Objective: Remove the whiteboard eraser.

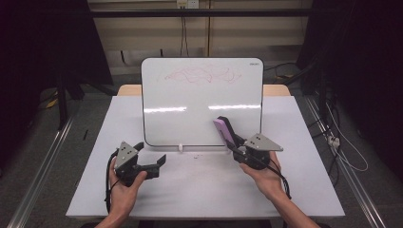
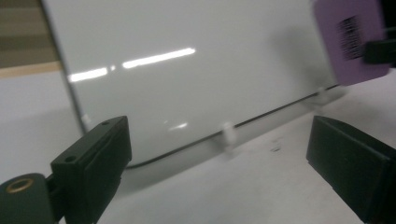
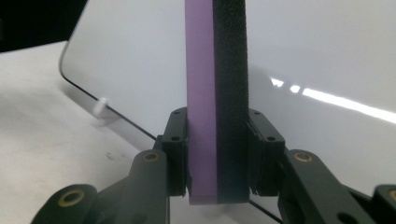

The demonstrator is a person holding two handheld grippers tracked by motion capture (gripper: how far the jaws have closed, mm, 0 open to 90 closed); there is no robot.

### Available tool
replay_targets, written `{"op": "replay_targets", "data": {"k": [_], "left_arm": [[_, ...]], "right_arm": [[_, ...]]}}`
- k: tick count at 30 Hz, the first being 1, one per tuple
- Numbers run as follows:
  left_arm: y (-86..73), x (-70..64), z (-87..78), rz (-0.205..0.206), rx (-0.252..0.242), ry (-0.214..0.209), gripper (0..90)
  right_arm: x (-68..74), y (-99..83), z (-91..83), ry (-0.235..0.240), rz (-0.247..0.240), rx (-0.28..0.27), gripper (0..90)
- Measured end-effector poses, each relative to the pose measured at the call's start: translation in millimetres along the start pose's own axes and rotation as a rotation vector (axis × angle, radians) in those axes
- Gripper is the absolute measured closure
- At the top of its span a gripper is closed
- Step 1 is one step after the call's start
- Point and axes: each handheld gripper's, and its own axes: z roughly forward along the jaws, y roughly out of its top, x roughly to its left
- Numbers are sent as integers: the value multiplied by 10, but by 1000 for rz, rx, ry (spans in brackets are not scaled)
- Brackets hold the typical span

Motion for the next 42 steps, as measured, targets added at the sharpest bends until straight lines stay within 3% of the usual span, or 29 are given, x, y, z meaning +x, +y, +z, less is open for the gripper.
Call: {"op": "replay_targets", "data": {"k": [7, 9, 12, 17, 22, 30, 35, 38, 42], "left_arm": [[116, -145, 256, -41, -39, -87, 58], [122, -158, 278, -44, -46, -87, 51], [142, -198, 333, -34, -54, -96, 50], [258, -289, 431, -47, -108, -128, 49], [371, -360, 539, -33, -124, -141, 48], [399, -414, 663, -85, -142, -159, 64], [424, -403, 737, -113, -163, -158, 114], [418, -407, 791, -148, -176, -172, 146], [411, -423, 831, -154, -173, -173, 179]], "right_arm": [[117, 81, 89, 57, 26, -32, 648], [143, 64, 103, 70, 54, -48, 648], [176, 48, 120, 86, 58, -44, 648], [268, 53, 173, 123, 85, -45, 648], [340, 107, 226, 141, 77, -46, 648], [440, 57, 309, 160, 81, -61, 648], [495, 60, 332, 172, 105, -73, 648], [493, 58, 348, 179, 155, -89, 648], [501, 44, 382, 181, 183, -94, 648]]}}
